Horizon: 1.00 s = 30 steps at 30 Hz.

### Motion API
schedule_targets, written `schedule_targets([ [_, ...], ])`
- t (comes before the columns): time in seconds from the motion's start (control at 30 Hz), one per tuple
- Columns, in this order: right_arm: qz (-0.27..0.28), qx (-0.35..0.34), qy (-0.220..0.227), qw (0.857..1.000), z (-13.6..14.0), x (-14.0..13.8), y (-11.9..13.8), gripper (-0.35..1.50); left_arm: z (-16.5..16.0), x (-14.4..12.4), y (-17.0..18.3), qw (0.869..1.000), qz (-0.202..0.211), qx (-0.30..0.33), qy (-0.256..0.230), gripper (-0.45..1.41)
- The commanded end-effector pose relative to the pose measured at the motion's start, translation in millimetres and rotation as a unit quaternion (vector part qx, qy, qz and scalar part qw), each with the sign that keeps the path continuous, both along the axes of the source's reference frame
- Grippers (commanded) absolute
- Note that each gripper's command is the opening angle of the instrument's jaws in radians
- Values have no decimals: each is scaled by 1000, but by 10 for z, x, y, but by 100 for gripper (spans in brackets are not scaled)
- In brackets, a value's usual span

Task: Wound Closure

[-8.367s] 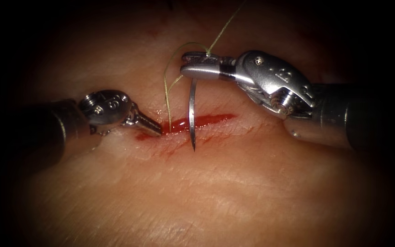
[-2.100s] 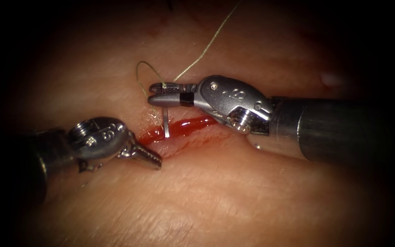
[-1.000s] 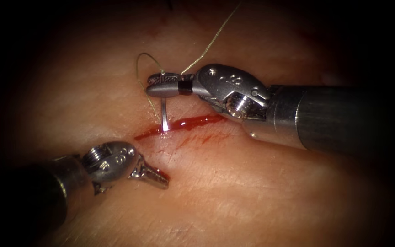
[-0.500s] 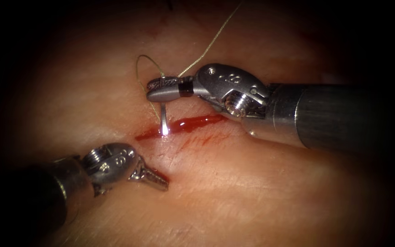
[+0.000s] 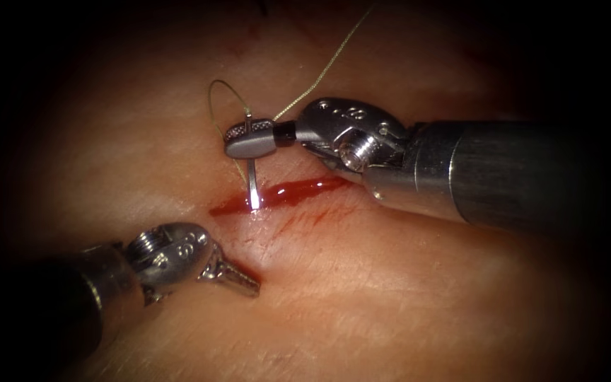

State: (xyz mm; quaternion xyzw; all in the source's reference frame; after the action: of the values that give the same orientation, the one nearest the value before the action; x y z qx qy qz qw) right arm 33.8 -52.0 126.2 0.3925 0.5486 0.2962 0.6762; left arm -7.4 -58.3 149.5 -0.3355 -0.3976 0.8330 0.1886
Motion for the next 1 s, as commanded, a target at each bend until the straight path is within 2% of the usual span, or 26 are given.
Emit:
schedule_targets([
  [0.03, -1, 7, 1, 1000, 4, 9, 3, -35, 7, -4, 2, 1000, 0, -1, -1, -10],
  [0.47, 0, 117, -15, 993, 4, 15, -4, -35, 8, -3, 1, 1000, 1, -1, -1, -11],
  [1.0, -5, 185, -25, 982, 1, 15, -11, -35, 8, -1, 1, 1000, 1, -1, -1, -13],
])
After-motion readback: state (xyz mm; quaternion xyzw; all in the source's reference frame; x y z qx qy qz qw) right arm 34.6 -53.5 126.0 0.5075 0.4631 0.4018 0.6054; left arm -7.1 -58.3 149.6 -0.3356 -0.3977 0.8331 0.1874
